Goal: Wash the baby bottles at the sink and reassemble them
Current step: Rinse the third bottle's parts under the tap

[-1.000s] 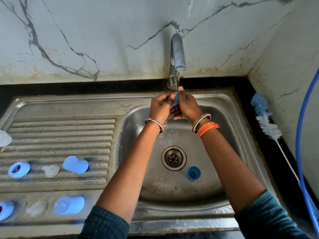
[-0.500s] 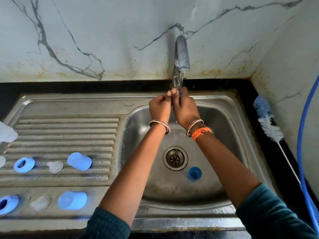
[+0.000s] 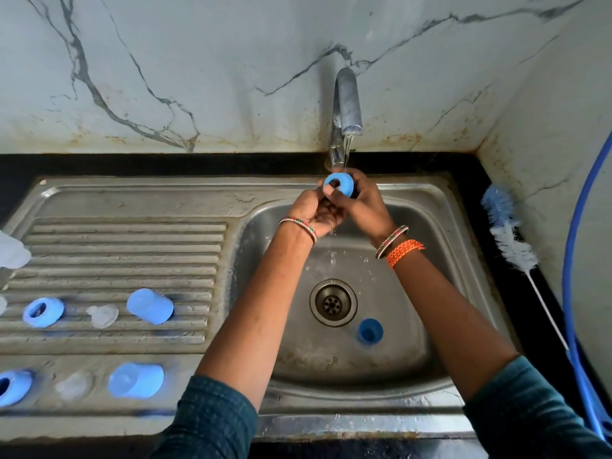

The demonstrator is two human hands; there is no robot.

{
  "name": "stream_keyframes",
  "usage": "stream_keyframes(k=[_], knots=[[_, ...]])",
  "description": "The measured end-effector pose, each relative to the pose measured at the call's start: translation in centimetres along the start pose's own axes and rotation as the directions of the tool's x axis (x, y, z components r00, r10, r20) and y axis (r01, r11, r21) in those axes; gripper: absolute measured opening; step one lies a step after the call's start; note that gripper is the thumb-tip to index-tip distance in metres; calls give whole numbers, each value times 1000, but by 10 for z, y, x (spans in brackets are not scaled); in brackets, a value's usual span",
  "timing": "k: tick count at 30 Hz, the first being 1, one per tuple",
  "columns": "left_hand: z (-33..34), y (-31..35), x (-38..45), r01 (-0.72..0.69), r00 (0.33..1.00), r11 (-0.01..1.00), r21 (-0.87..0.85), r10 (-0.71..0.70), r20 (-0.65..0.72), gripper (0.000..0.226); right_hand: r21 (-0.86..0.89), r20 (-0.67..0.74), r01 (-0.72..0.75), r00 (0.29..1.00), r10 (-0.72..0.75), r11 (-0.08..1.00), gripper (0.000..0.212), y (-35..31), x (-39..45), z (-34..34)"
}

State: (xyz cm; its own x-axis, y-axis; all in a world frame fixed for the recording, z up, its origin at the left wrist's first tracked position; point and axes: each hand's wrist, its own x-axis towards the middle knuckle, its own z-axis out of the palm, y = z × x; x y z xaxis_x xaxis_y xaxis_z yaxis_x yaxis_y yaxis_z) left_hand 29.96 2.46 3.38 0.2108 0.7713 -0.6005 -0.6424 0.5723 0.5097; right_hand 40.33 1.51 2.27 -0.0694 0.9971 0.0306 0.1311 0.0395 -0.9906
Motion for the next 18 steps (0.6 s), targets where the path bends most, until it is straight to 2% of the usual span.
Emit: stream_keyframes(k=[2,5,9,12,14,16,18], knots=[[2,0,1,-44,998,999,-23,45,41,15,83,-28,-20,999,23,996,20,-1,-1,3],[3,0,1,-94,993,995,-13,95,73,14,76,-137,-28,990,39,997,12,-4,-3,10],[6,-7,0,-190,981,978,86,185,62,19,109,-405,-199,886,226,974,44,-3,6,15],[8,-15,3,-331,942,920,211,335,14,21,311,-385,-324,816,430,893,43,-6,12,17],[6,-21,1,-403,912,883,240,410,21,19,387,-353,-353,797,490,852,39,-11,15,19],[5,-23,-1,-437,895,872,221,446,8,19,247,-380,-321,836,396,914,39,-13,15,21],[5,-20,-1,-436,891,881,182,452,-53,20,56,-323,-202,923,209,978,33,-11,11,22]])
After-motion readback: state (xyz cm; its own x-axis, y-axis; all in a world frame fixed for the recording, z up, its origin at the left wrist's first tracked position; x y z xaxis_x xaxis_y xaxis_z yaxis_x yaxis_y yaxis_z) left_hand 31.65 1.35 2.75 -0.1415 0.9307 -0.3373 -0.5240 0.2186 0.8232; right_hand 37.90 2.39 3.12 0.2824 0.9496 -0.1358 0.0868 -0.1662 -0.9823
